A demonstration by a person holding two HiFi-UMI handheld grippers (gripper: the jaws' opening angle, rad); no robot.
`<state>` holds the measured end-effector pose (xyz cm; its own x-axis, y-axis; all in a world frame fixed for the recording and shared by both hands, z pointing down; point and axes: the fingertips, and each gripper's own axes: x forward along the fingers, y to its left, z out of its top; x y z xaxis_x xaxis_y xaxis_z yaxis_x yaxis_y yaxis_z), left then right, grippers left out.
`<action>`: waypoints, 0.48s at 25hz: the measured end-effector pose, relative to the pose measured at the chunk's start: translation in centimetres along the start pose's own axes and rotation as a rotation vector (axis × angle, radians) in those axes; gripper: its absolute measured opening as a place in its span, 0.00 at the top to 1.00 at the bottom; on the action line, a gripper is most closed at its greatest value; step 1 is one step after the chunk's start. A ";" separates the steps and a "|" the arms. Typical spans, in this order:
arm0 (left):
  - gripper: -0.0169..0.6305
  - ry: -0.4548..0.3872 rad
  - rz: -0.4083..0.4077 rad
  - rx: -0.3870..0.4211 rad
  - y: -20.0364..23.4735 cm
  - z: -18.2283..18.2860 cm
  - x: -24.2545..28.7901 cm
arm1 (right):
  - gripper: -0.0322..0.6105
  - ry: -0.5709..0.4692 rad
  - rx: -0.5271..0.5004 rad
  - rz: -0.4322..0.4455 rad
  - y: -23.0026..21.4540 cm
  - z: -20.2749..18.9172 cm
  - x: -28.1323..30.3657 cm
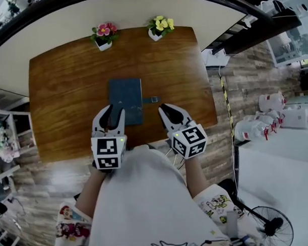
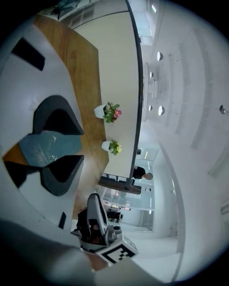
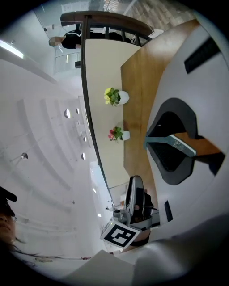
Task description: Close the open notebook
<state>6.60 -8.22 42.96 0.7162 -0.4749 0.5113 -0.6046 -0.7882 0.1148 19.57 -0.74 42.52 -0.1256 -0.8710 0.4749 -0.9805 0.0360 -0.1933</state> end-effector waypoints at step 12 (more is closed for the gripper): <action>0.89 -0.169 0.161 -0.065 7.6 4.3 -5.4 | 0.92 -0.090 -0.129 0.128 4.6 6.6 3.5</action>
<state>-0.40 -13.35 37.44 0.6539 -0.6554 0.3780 -0.7328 -0.6730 0.1008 15.57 -6.86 37.63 -0.2423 -0.8955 0.3734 -0.9693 0.2069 -0.1328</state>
